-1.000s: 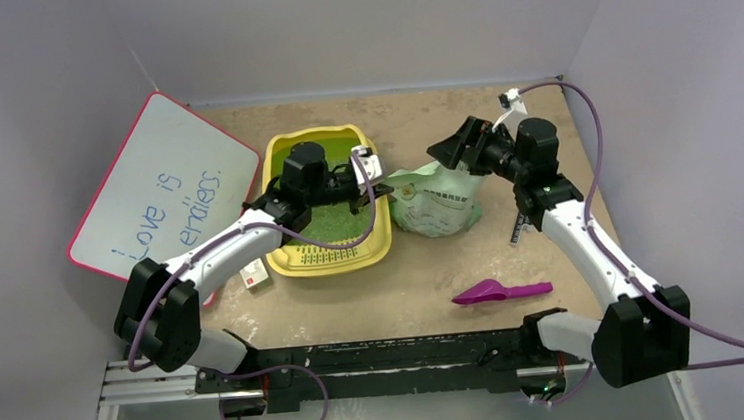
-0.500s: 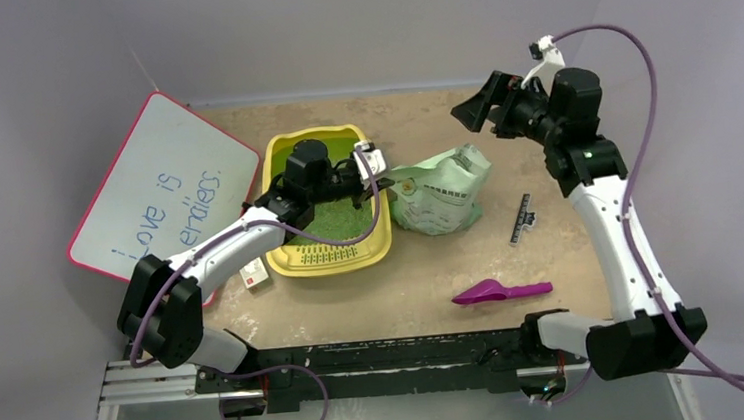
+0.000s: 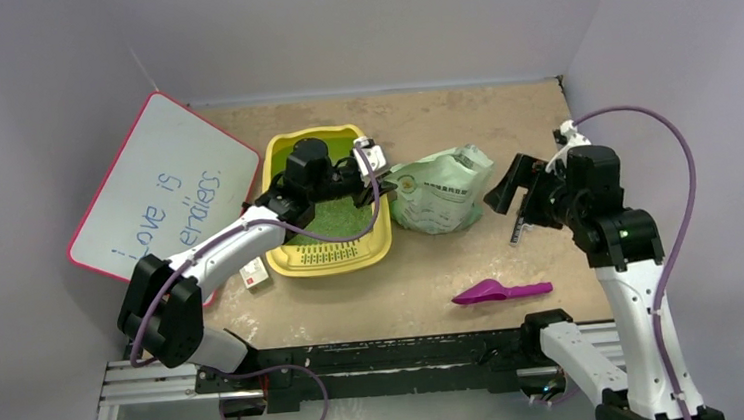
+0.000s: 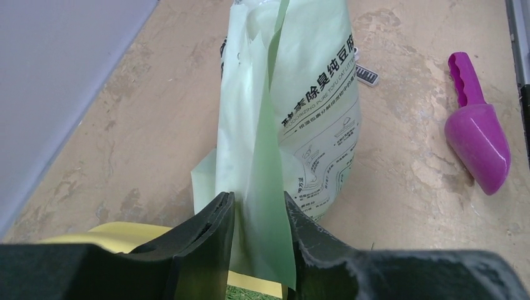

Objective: Fill the litter box with clean litter
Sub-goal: Open the cat litter bag at the center of the board, then pick up the spatula from the center of the board.

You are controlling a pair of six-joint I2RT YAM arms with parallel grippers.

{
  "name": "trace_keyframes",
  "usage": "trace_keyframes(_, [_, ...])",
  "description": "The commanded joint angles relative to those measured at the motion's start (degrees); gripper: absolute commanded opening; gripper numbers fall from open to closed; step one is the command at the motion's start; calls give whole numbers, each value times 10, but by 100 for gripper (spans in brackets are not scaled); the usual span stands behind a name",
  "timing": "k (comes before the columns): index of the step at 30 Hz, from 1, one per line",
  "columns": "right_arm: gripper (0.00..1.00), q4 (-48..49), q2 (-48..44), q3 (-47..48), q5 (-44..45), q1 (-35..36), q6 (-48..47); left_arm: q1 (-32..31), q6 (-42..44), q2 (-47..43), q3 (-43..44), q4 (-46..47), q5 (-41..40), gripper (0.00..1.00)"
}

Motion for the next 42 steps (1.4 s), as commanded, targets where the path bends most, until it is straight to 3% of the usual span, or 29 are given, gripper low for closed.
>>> trace_keyframes(1, [89,-68,16,-40,-37,1,-2,-3,-10,-5,32,-2,4,32])
trace_keyframes(7, [87,-56,14,-124,-77,1,-12,-2,-24,-18,34,11,-17,36])
trace_keyframes(9, [87,-35,9,-160,-103,1,-19,2,-26,-23,33,14,-23,43])
trace_keyframes(15, [87,-7,23,-228,-130,11,-43,10,-37,-23,31,28,-26,45])
trace_keyframes(23, [88,40,-45,-256,-86,31,-52,11,-40,-25,30,33,-23,45])
trace_keyframes(31, [87,24,-39,-260,15,101,9,12,-41,-29,25,40,-28,46])
trace_keyframes(37, [90,45,-63,-260,58,105,50,18,-55,-53,9,62,-58,60])
trace_keyframes(42, [91,65,-45,-264,70,105,71,20,-49,-72,-10,71,-58,64])
